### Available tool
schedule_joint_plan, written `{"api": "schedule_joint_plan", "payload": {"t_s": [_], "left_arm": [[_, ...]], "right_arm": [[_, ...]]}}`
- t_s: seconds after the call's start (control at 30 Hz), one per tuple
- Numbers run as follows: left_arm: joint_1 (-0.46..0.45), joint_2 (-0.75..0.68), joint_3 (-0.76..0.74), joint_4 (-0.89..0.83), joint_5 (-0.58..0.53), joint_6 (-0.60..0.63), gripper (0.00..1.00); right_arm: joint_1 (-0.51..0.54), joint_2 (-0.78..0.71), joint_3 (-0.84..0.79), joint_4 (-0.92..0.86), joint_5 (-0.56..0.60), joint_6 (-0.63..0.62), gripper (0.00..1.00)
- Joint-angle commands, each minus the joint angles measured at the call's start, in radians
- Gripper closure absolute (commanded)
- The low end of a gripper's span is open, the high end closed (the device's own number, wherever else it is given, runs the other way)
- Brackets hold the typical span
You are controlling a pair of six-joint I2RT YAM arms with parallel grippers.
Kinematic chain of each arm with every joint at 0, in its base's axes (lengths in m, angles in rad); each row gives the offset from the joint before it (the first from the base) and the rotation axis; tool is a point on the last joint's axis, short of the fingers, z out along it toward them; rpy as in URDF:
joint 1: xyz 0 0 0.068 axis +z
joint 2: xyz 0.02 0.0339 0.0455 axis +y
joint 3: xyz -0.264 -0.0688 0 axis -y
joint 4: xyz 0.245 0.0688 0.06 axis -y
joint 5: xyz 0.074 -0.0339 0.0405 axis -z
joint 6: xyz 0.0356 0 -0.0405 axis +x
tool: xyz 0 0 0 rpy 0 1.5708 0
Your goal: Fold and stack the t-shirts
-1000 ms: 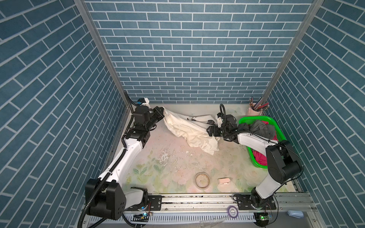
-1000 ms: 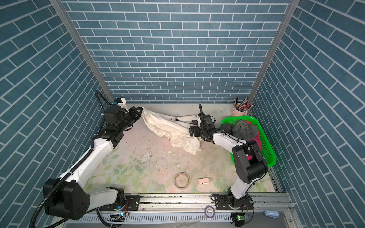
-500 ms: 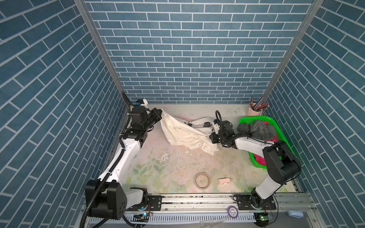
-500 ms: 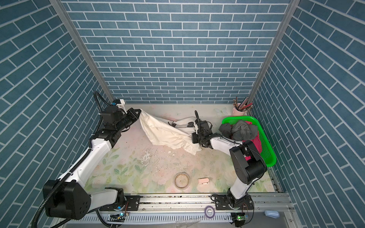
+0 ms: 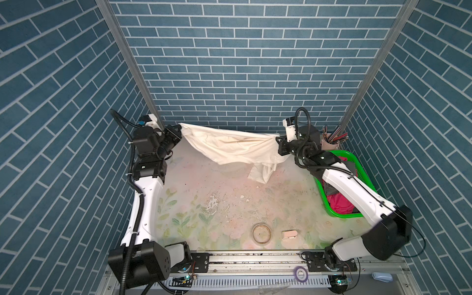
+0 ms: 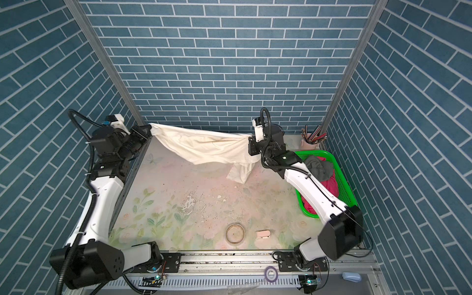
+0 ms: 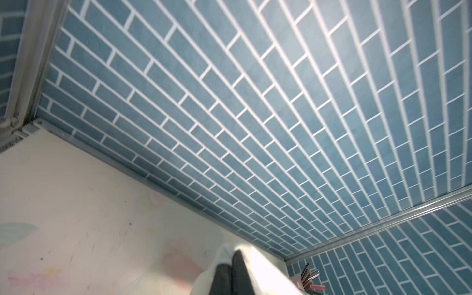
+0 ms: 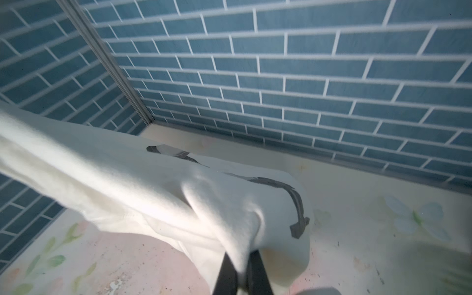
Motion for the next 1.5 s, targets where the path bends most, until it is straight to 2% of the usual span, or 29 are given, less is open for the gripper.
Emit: {"api": "schedule_joint_plan", "payload": {"t_s": [0.0, 0.1, 0.2, 0.33, 0.43, 0.53, 0.77, 0.87, 0.97, 1.13, 1.33, 1.43, 1.47], "left_arm": [[0.057, -0.097, 0.082, 0.02, 0.002, -0.005, 1.0], [0.059, -0.107, 0.103, -0.013, 0.003, 0.01, 1.0], [0.061, -0.091, 0.029, 0.006, -0.001, -0.015, 1.0], [0.063, -0.063, -0.083, 0.033, -0.015, -0.013, 1.0], [0.063, -0.032, -0.132, 0.038, -0.023, 0.012, 1.0], [0.07, 0.002, -0.145, 0.01, -0.046, 0.052, 1.0], [0.08, -0.004, -0.207, 0.039, -0.026, 0.044, 1.0], [0.079, -0.014, -0.222, 0.042, -0.021, 0.045, 1.0], [0.079, -0.023, -0.246, 0.054, -0.017, 0.039, 1.0], [0.077, -0.023, -0.265, 0.069, 0.0, 0.034, 1.0], [0.042, -0.012, -0.292, 0.092, 0.001, 0.025, 1.0], [0.027, -0.008, -0.297, 0.096, -0.001, 0.025, 1.0], [0.023, -0.007, -0.298, 0.096, 0.0, 0.025, 1.0]], "right_arm": [[0.039, -0.175, -0.112, 0.014, 0.0, -0.053, 0.93], [0.04, -0.221, -0.249, 0.021, -0.036, 0.02, 0.77], [0.04, -0.167, -0.355, 0.023, -0.053, 0.083, 0.57], [0.039, -0.086, -0.403, 0.005, -0.056, 0.157, 0.3], [0.04, -0.049, -0.426, 0.013, -0.064, 0.17, 0.18], [0.037, -0.02, -0.434, -0.018, -0.046, 0.185, 0.12], [0.029, 0.07, -0.495, -0.014, -0.036, 0.195, 0.12], [0.025, 0.077, -0.545, 0.018, -0.023, 0.244, 0.21], [0.031, 0.092, -0.584, 0.052, -0.071, 0.319, 0.29], [0.071, 0.071, -0.658, 0.102, -0.067, 0.417, 0.3], [0.094, 0.1, -0.729, 0.235, -0.1, 0.539, 0.37], [0.099, 0.135, -0.732, 0.3, -0.106, 0.569, 0.46], [0.1, 0.149, -0.725, 0.319, -0.108, 0.576, 0.53]]}}
